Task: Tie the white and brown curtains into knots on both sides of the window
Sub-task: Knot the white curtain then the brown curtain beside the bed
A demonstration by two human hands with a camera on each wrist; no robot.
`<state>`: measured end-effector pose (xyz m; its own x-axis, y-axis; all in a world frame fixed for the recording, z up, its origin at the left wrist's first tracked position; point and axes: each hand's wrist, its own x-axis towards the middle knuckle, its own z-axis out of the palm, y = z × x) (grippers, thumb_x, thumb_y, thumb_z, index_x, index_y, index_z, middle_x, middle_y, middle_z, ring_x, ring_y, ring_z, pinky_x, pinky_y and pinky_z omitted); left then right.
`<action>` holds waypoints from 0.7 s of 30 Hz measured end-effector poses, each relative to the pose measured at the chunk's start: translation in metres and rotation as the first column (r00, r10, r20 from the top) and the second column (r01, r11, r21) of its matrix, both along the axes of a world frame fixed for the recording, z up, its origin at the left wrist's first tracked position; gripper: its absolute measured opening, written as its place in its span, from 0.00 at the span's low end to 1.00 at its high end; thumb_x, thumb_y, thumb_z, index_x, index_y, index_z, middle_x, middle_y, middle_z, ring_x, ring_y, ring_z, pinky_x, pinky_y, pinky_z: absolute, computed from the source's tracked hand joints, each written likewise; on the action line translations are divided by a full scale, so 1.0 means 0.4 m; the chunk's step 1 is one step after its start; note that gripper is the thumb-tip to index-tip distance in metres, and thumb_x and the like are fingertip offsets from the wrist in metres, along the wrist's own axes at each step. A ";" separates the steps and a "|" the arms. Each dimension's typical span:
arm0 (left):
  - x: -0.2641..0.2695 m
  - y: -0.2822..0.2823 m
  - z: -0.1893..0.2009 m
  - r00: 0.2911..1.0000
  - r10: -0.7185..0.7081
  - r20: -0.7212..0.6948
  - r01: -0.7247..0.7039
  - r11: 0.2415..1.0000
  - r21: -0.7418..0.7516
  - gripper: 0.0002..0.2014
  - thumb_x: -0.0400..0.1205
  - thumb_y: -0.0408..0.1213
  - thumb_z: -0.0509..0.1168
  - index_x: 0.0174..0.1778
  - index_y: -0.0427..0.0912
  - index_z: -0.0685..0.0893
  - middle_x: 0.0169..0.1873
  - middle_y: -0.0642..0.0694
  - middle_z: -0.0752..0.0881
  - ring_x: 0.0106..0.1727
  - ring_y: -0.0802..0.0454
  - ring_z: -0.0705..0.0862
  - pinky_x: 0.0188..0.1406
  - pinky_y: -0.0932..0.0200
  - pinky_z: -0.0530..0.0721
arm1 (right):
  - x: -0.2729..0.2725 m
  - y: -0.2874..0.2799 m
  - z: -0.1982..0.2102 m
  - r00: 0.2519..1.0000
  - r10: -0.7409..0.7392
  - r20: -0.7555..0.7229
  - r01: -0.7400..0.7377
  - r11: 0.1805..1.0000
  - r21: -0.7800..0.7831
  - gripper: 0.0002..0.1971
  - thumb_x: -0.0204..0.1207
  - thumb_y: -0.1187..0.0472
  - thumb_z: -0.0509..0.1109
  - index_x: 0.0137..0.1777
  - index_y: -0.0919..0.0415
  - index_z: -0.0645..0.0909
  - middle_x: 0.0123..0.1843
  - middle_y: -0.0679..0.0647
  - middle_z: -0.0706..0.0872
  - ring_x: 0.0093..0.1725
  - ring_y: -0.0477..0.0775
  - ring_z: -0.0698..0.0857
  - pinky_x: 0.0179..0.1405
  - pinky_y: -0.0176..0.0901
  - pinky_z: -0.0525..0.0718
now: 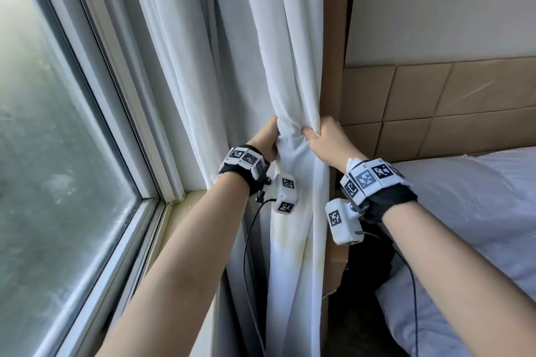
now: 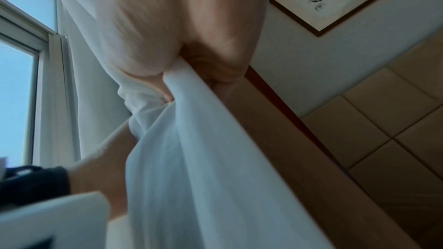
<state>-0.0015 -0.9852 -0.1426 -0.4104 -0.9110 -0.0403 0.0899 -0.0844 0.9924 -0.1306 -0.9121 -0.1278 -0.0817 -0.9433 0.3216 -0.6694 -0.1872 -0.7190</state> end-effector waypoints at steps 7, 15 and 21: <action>0.015 -0.013 -0.005 0.897 0.441 -0.007 -0.430 0.871 -0.240 0.04 0.66 0.36 0.68 0.28 0.39 0.80 0.27 0.44 0.81 0.31 0.50 0.77 0.34 0.55 0.77 | -0.006 -0.004 0.000 0.997 -0.067 -0.030 0.066 0.998 -0.016 0.12 0.81 0.59 0.63 0.52 0.66 0.84 0.52 0.69 0.87 0.56 0.71 0.83 0.51 0.48 0.80; 0.045 0.097 -0.080 0.654 0.756 0.003 -0.437 0.381 -0.815 0.15 0.87 0.40 0.53 0.60 0.32 0.76 0.38 0.38 0.82 0.40 0.36 0.80 0.38 0.48 0.77 | 0.001 0.024 0.010 0.927 -0.306 -0.217 0.282 0.950 -0.134 0.12 0.71 0.72 0.61 0.54 0.74 0.79 0.52 0.78 0.82 0.53 0.79 0.81 0.51 0.60 0.82; -0.046 0.146 -0.157 0.838 0.494 0.229 -0.063 0.506 -0.860 0.19 0.78 0.28 0.63 0.65 0.30 0.72 0.43 0.42 0.84 0.44 0.41 0.84 0.40 0.50 0.82 | 0.049 0.051 0.009 0.973 -0.228 -0.036 0.224 0.970 -0.089 0.12 0.71 0.64 0.64 0.49 0.71 0.80 0.50 0.71 0.84 0.52 0.74 0.83 0.46 0.52 0.82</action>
<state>-0.0198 -0.9268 -0.2053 -0.2648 -0.6923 0.6713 -0.4565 0.7032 0.5451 -0.1111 -0.8919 -0.1241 -0.2735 -0.8715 0.4071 -0.7328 -0.0854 -0.6751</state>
